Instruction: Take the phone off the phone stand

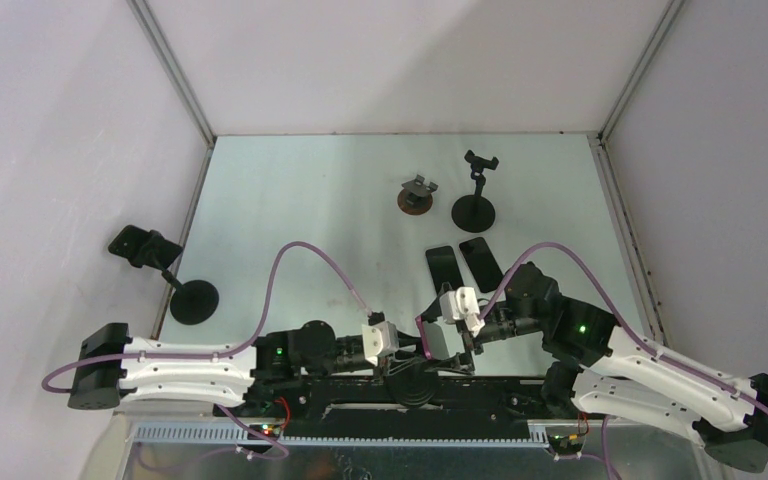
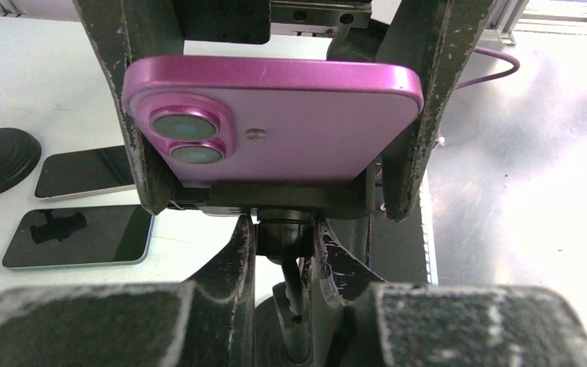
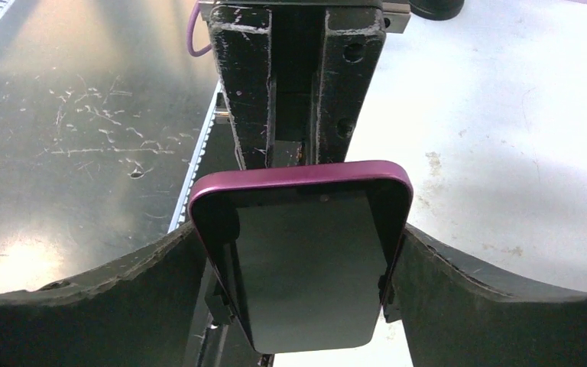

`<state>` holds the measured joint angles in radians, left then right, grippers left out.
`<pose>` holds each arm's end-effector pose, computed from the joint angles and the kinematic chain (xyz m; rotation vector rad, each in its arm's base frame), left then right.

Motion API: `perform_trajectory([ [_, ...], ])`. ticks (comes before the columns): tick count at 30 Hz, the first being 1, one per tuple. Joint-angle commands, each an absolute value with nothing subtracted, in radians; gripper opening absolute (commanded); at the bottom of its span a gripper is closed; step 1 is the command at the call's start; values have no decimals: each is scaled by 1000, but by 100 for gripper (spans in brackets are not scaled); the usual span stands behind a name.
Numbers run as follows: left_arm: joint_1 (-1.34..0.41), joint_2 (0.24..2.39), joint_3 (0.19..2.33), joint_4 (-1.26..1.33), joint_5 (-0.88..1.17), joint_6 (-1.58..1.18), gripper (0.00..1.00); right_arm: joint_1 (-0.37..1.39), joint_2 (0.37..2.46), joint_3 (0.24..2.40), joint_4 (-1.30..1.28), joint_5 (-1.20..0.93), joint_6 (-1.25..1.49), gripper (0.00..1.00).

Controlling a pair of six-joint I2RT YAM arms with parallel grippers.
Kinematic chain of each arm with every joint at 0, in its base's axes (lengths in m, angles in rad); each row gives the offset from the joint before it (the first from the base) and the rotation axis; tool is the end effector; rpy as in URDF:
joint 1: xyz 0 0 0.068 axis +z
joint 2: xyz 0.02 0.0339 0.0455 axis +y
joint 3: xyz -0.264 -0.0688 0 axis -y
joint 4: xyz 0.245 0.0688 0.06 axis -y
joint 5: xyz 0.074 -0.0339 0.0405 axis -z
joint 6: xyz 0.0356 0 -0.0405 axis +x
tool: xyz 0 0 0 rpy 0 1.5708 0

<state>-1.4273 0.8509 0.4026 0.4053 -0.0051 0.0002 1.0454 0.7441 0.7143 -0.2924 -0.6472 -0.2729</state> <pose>0.0291 -0.2001 0.2552 1.1282 1.3092 -1.0802 0.0665 0.1575 0.3126 -1.5519 1.2411 1.1243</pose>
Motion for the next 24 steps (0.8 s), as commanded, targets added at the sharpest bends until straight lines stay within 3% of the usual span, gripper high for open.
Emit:
perform_trajectory([
  [1, -1427, 853, 456, 461, -34, 11, 0, 1053, 730, 721, -284, -643, -240, 84],
  [4, -1427, 853, 454, 458, -35, 9, 0, 1052, 733, 721, -279, -650, -240, 72],
  [10, -1427, 853, 454, 457, -35, 11, 0, 1052, 738, 721, -274, -644, -258, 38],
  [13, -1427, 852, 452, 455, -31, 17, 0, 1052, 735, 721, -274, -633, -271, 3],
  [19, -1427, 861, 448, 464, 128, 82, 0, 1027, 756, 721, -290, -618, -322, 0],
  [24, -1427, 871, 452, 458, 206, 107, 0, 927, 819, 721, -261, -736, -366, 0],
])
